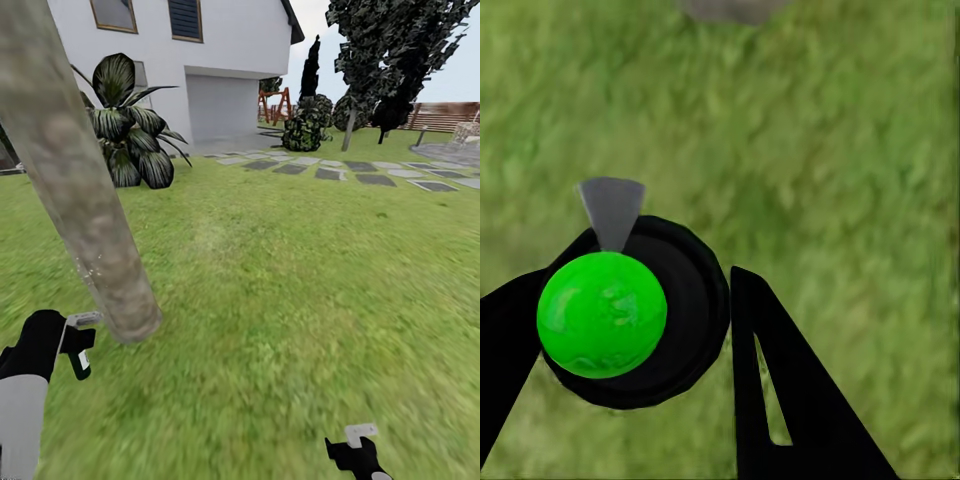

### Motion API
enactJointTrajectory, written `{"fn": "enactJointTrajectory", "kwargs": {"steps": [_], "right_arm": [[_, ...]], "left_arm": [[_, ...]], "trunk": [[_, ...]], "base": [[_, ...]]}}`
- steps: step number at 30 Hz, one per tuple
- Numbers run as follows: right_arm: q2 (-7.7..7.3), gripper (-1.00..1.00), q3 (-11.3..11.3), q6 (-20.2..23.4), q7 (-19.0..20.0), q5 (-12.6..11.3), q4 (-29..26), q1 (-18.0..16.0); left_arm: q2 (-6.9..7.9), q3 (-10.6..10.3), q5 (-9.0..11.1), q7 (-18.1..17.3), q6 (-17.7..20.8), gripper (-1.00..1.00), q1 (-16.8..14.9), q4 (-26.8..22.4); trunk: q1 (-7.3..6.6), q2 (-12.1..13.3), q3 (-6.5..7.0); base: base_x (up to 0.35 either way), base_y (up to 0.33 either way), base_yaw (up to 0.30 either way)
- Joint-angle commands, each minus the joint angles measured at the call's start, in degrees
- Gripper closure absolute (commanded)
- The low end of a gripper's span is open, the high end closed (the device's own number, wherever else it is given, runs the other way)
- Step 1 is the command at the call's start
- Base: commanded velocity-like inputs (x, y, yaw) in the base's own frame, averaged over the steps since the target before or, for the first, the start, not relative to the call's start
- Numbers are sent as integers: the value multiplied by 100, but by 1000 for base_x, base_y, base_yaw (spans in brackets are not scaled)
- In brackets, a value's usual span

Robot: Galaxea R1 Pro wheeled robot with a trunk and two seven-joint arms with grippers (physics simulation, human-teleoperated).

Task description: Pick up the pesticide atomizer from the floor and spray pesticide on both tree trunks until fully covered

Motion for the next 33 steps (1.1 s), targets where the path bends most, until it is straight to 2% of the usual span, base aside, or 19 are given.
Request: {"fn": "enactJointTrajectory", "kwargs": {"steps": [1, 4, 11, 14, 20, 24, 33], "right_arm": [[-1, -100, -25, -18, -6, 55, 7, -4], [-17, -100, -27, -18, -7, 55, 8, -4], [-10, -100, -21, -18, -7, 55, 13, -4], [-16, -100, -23, -18, -7, 55, 14, -4], [-36, -100, -29, -18, -14, 55, 14, -4], [-45, -100, -29, -18, -16, 55, 14, -4], [-45, -100, -29, -18, -10, 55, 14, -4]], "left_arm": [[-1, 33, -56, -65, 13, 100, -3, -10], [22, 60, -64, -59, 10, 100, -2, -14], [-20, 74, -43, -86, 20, 100, -36, -22], [-24, 78, -43, -88, 21, 100, -57, -23], [-40, 78, -34, -94, 21, 100, -86, -23], [-38, 49, 197, -83, 15, 100, -95, -23], [-34, 20, 230, -54, 12, 100, -99, -16]], "trunk": [[3, -2, -5], [3, -2, -5], [3, -2, -5], [3, -2, -5], [3, -2, -5], [3, -2, -5], [3, -2, -5]], "base": [[321, -7, 2], [125, -63, 26], [5, -14, 253], [0, -198, 231], [0, -265, 29], [51, -268, 1], [195, -222, 0]]}}
